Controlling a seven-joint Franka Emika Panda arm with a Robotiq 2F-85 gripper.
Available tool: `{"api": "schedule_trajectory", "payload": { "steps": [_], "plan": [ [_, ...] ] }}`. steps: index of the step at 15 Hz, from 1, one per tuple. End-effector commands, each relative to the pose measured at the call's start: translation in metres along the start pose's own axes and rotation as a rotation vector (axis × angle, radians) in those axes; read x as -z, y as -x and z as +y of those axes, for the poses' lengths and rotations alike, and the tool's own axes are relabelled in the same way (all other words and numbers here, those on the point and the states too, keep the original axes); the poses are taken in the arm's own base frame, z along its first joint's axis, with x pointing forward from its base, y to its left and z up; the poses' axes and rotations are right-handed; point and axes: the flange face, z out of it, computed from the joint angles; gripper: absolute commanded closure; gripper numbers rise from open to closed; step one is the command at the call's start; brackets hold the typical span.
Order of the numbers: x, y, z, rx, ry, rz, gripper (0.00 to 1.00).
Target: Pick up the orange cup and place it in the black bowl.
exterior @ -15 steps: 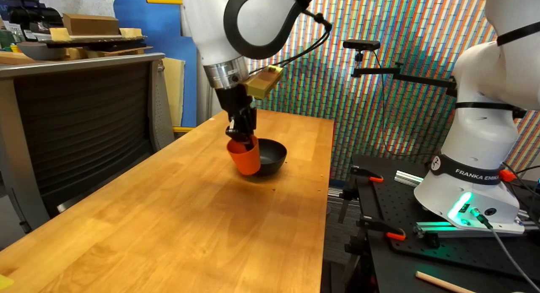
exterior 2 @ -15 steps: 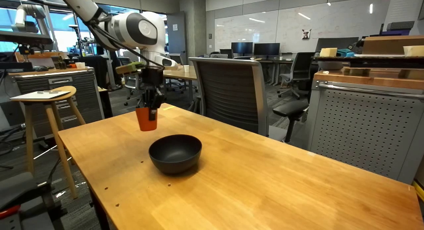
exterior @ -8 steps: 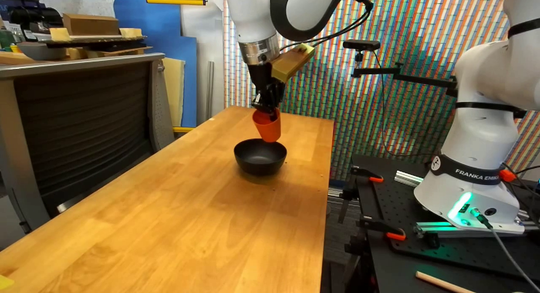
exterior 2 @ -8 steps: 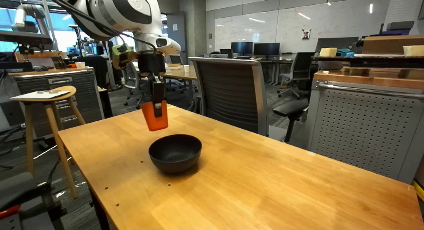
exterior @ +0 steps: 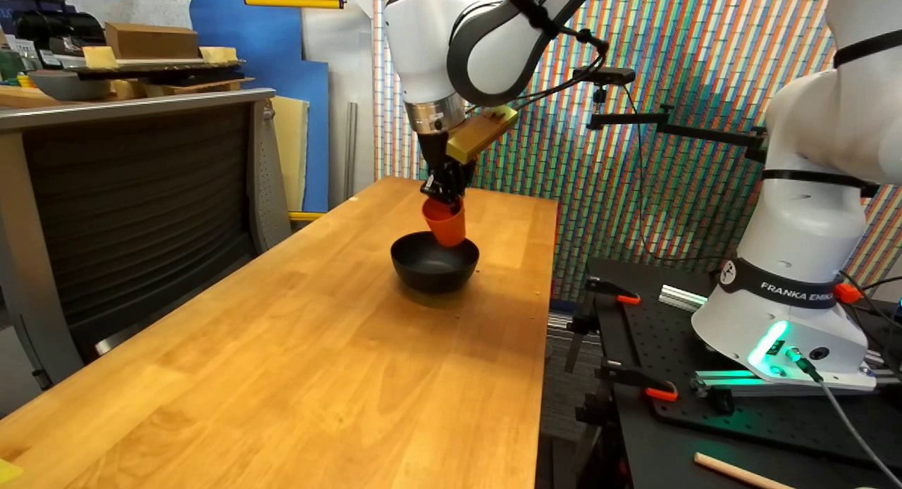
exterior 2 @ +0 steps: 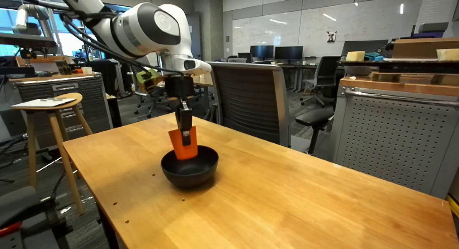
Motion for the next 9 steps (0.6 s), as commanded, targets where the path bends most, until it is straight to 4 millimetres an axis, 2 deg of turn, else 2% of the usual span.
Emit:
{"api": "schedule_trajectory", "payload": {
  "steps": [1,8,9],
  "plan": [
    [-0.023,-0.026,-0.01,0.002,-0.024,0.003,0.99],
    [-0.055,-0.038,-0.035,0.022,-0.11,-0.039,0.97],
    [-0.058,-0.039,-0.037,0.027,-0.123,-0.048,0.7]
  ]
}}
